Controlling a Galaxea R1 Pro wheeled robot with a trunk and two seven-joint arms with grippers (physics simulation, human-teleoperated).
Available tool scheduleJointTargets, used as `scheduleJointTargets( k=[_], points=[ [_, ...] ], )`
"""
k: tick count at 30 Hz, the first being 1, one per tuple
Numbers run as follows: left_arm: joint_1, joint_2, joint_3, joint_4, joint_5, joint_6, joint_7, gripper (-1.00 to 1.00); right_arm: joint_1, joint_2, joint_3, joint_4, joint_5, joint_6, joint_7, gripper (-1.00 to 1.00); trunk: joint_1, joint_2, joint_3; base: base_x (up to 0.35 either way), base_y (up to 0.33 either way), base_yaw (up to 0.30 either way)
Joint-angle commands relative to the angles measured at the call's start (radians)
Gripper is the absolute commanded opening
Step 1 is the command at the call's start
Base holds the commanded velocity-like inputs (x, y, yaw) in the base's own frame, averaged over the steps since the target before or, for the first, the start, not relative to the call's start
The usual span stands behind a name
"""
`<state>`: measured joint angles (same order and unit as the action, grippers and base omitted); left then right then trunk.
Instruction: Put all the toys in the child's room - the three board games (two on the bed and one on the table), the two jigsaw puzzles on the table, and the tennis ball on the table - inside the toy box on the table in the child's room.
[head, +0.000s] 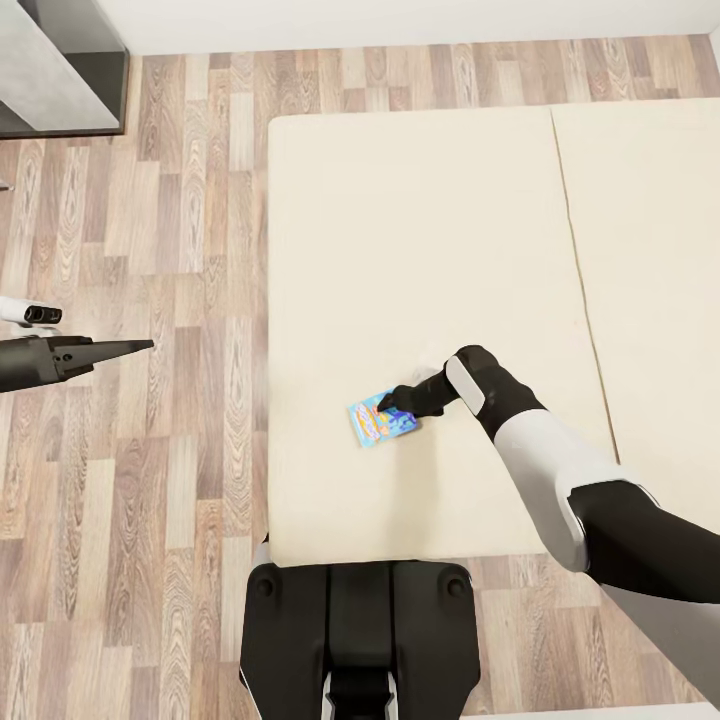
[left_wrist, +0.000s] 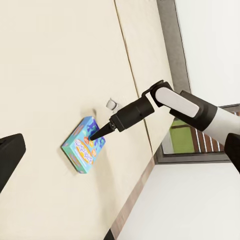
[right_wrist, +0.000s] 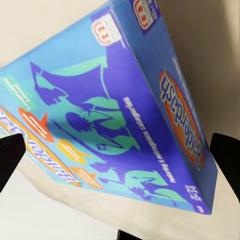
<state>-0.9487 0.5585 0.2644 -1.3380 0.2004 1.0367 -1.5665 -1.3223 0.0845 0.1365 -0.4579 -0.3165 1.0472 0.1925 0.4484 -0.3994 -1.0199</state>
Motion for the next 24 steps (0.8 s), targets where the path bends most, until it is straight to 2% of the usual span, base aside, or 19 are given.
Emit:
scheduleJointTargets(
  k=[1,24],
  points=[
    [-0.001,0.000,-0.001,0.000,-0.001,0.011,-0.004,1.00,0.000,0.000,0.000,-0.001,-0.035,-0.053,0.016,1.00,0.002,-0.001,-0.001,0.022,0.000,0.000],
    [-0.001,0.000,0.000,0.000,-0.001,0.011,-0.004,1.00,0.020,0.000,0.000,-0.004,-0.033,-0.055,0.021,1.00,0.002,-0.001,-0.001,0.002,0.000,0.013]
  ],
)
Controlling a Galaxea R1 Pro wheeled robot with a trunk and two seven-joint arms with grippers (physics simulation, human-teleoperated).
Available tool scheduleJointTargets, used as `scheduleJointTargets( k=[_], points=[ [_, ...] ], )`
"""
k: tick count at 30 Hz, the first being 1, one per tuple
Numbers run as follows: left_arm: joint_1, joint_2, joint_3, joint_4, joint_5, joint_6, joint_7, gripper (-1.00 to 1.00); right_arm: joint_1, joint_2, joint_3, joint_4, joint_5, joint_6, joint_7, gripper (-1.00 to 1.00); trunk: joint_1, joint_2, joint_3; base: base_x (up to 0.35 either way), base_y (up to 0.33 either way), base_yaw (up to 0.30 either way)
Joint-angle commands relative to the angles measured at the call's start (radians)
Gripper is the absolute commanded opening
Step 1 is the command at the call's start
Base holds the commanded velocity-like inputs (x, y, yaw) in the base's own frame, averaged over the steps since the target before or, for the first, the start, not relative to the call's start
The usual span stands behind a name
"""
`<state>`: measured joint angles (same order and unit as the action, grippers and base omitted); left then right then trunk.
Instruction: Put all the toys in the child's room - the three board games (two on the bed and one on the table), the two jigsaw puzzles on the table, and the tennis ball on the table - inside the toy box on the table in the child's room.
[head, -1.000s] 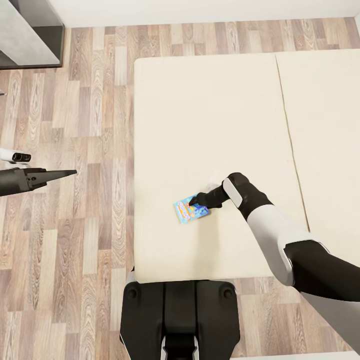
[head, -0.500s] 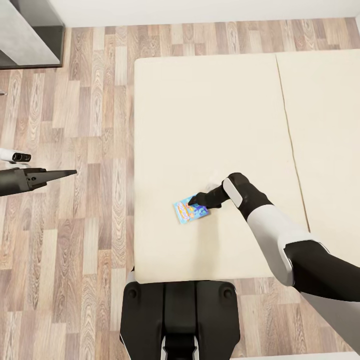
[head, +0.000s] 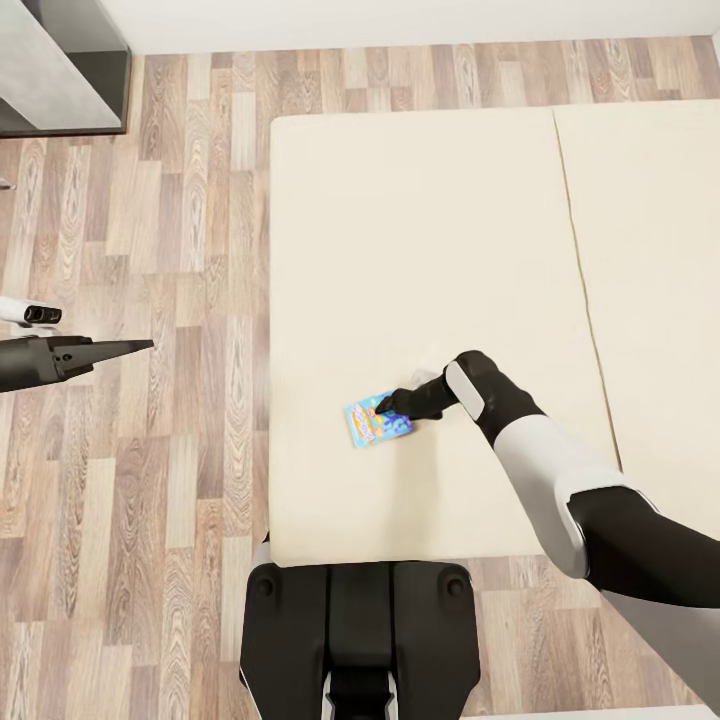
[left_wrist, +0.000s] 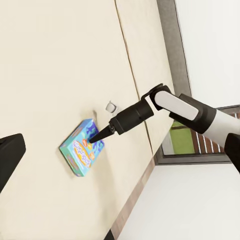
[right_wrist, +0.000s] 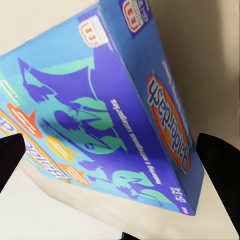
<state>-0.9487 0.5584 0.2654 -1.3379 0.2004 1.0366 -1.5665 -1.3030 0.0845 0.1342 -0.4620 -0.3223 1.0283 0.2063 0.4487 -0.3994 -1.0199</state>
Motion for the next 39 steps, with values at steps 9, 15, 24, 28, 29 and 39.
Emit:
scheduleJointTargets(
  k=[9,15,24,28,29,39],
  points=[
    [-0.001,0.000,0.000,0.000,-0.001,0.011,-0.004,1.00,0.001,0.000,0.004,0.000,-0.029,-0.036,0.007,1.00,0.001,-0.001,0.003,0.000,0.000,0.000],
    [-0.001,0.000,-0.001,0.000,-0.001,0.011,-0.004,1.00,0.001,0.000,0.004,0.000,-0.029,-0.036,0.007,1.00,0.001,-0.001,0.007,0.000,0.000,0.000],
    [-0.001,0.000,-0.001,0.000,-0.001,0.011,-0.004,1.00,0.001,0.000,0.002,0.000,-0.029,-0.036,0.007,1.00,0.001,-0.001,0.010,0.000,0.000,0.000],
    [-0.001,0.000,-0.002,0.000,-0.001,0.011,-0.004,1.00,0.001,0.000,0.003,0.000,-0.029,-0.036,0.007,1.00,0.001,-0.001,0.012,0.000,0.000,0.000],
    [-0.001,0.000,-0.002,0.000,-0.001,0.011,-0.004,1.00,0.001,0.000,0.003,0.000,-0.029,-0.036,0.007,1.00,0.001,-0.001,0.012,0.000,0.000,0.000],
    [-0.001,0.000,-0.002,0.000,-0.001,0.011,-0.004,1.00,0.002,0.000,0.004,0.000,-0.029,-0.036,0.007,1.00,0.001,-0.001,0.012,0.000,0.044,0.005]
  ],
)
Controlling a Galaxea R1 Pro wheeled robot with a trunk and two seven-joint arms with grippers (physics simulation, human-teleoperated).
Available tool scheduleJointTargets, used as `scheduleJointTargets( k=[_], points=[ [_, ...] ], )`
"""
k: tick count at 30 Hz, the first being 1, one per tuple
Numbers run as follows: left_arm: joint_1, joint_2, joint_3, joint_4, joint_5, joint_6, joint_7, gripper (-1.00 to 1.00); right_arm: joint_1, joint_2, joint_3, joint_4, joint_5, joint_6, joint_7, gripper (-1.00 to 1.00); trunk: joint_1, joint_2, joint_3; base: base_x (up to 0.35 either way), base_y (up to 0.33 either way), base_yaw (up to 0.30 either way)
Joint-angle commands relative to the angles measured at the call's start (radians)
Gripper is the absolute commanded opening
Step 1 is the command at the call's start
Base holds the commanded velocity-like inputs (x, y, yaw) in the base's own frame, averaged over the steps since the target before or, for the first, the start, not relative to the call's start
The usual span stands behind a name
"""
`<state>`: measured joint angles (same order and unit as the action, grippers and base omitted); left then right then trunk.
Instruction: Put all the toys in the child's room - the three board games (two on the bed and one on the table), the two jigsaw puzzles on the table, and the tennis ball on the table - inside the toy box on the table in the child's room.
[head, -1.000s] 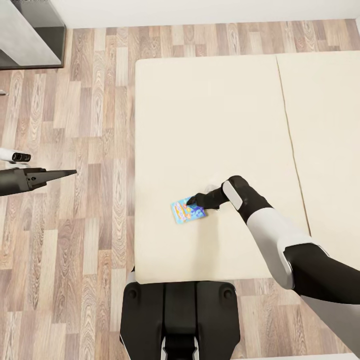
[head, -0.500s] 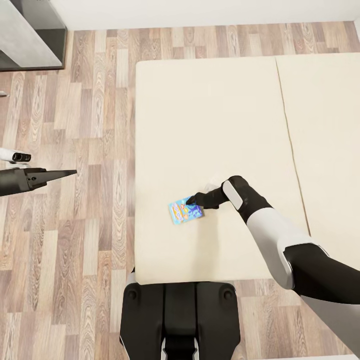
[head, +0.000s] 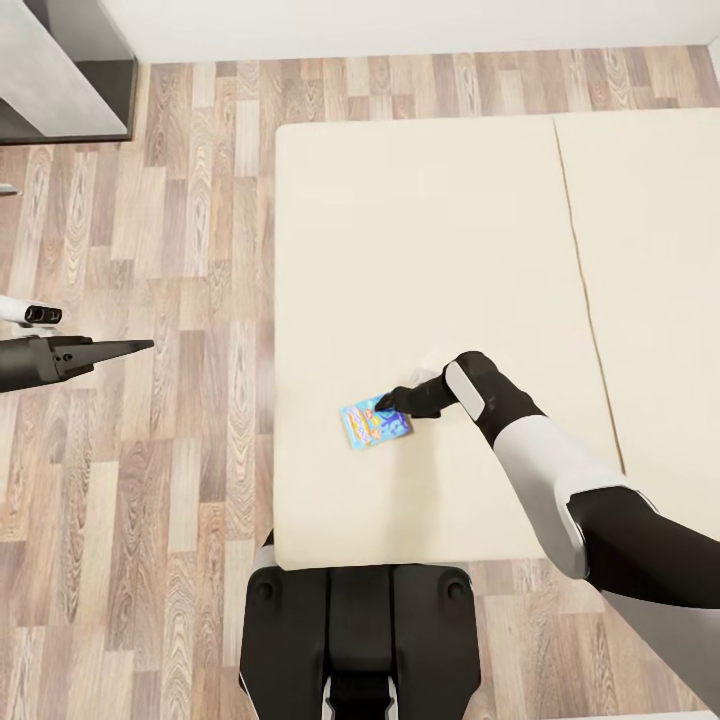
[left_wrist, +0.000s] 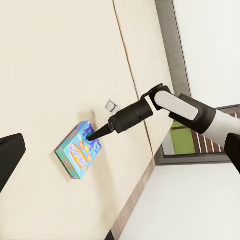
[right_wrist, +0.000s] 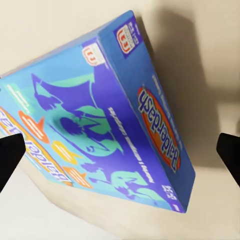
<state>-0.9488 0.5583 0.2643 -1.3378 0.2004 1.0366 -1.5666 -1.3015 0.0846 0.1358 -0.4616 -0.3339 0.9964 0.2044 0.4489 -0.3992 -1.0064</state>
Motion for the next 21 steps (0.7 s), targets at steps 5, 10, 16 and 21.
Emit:
scheduleJointTargets(
  k=[5,10,16,21],
  points=[
    [-0.001,0.000,-0.001,0.000,-0.001,0.011,-0.004,1.00,0.001,0.000,0.002,0.000,-0.017,-0.004,0.009,1.00,0.001,-0.001,-0.001,0.000,0.006,0.049],
    [-0.001,0.000,-0.001,0.000,-0.001,0.011,-0.004,1.00,0.004,0.000,0.002,0.000,-0.016,-0.005,0.008,1.00,0.001,-0.001,-0.001,0.000,0.001,0.007],
    [-0.001,0.000,-0.001,0.000,-0.001,0.011,-0.004,1.00,0.014,0.000,0.001,0.000,-0.016,-0.008,0.008,1.00,0.001,-0.001,-0.001,0.000,0.000,0.000],
    [-0.001,0.000,-0.001,0.000,-0.001,0.011,-0.004,1.00,0.014,0.000,0.001,0.000,-0.016,-0.019,0.009,1.00,0.001,-0.001,-0.001,0.000,0.000,0.000]
  ],
)
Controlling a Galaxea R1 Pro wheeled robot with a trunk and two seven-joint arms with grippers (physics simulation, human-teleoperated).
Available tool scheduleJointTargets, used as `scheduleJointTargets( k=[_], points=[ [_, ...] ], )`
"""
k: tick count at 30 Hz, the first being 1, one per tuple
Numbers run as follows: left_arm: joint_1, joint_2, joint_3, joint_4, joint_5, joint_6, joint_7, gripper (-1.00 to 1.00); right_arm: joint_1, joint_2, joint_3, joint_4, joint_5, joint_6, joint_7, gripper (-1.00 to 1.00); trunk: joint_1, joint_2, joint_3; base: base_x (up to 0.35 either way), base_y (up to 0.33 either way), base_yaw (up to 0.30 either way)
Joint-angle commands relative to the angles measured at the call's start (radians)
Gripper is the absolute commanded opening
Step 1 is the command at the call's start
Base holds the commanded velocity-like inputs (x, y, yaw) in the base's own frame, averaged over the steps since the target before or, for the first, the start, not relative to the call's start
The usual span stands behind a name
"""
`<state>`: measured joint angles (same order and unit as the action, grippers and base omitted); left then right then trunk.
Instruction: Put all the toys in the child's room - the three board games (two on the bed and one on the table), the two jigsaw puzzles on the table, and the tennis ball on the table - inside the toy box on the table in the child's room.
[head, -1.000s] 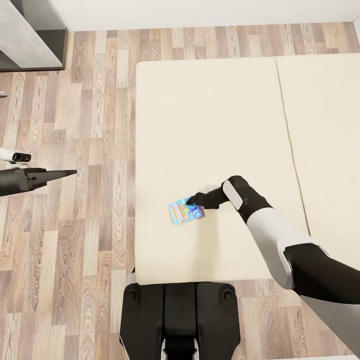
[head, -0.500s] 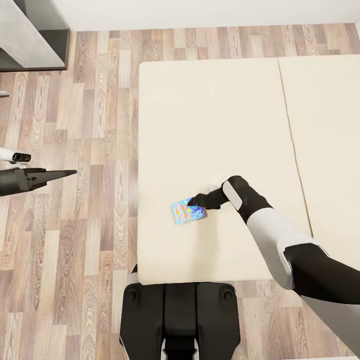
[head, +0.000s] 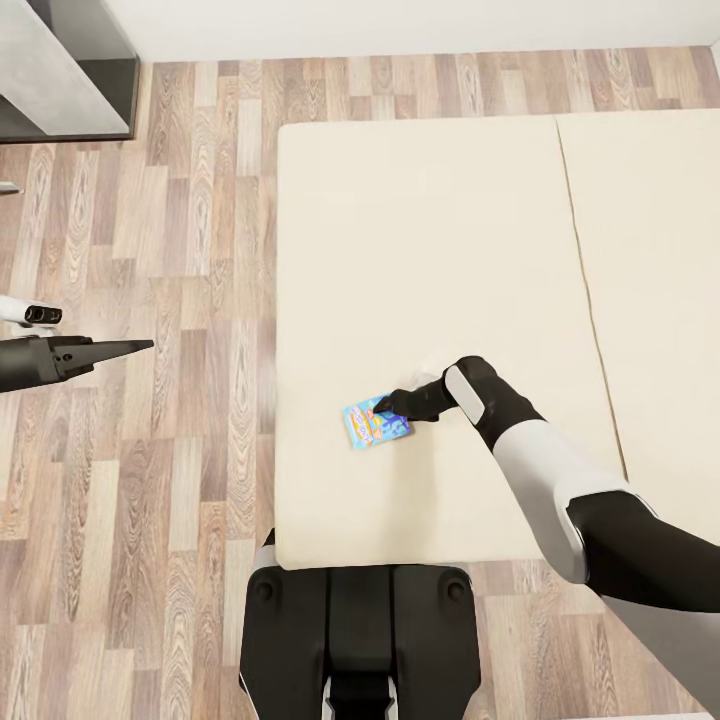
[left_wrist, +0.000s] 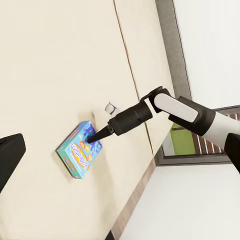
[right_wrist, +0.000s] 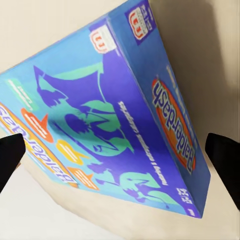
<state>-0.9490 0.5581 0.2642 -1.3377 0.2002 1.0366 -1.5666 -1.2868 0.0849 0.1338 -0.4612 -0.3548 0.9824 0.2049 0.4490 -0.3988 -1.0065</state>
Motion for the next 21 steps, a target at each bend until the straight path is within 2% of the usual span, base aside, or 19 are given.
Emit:
scheduleJointTargets(
  k=[1,14,21],
  points=[
    [0.000,0.000,0.000,0.000,-0.001,0.011,-0.004,1.00,0.000,0.000,0.003,-0.001,0.005,-0.005,0.008,1.00,0.001,-0.001,-0.001,0.000,0.000,0.000],
    [0.000,0.000,0.000,0.000,-0.001,0.011,-0.004,1.00,0.000,0.000,0.003,-0.001,0.005,-0.007,0.008,1.00,0.001,-0.001,-0.001,0.000,0.000,0.000],
    [0.000,0.000,0.000,0.000,-0.001,0.011,-0.004,1.00,0.000,0.000,0.003,-0.001,0.005,-0.007,0.008,1.00,0.001,-0.001,-0.001,-0.018,0.086,0.000]
  ],
)
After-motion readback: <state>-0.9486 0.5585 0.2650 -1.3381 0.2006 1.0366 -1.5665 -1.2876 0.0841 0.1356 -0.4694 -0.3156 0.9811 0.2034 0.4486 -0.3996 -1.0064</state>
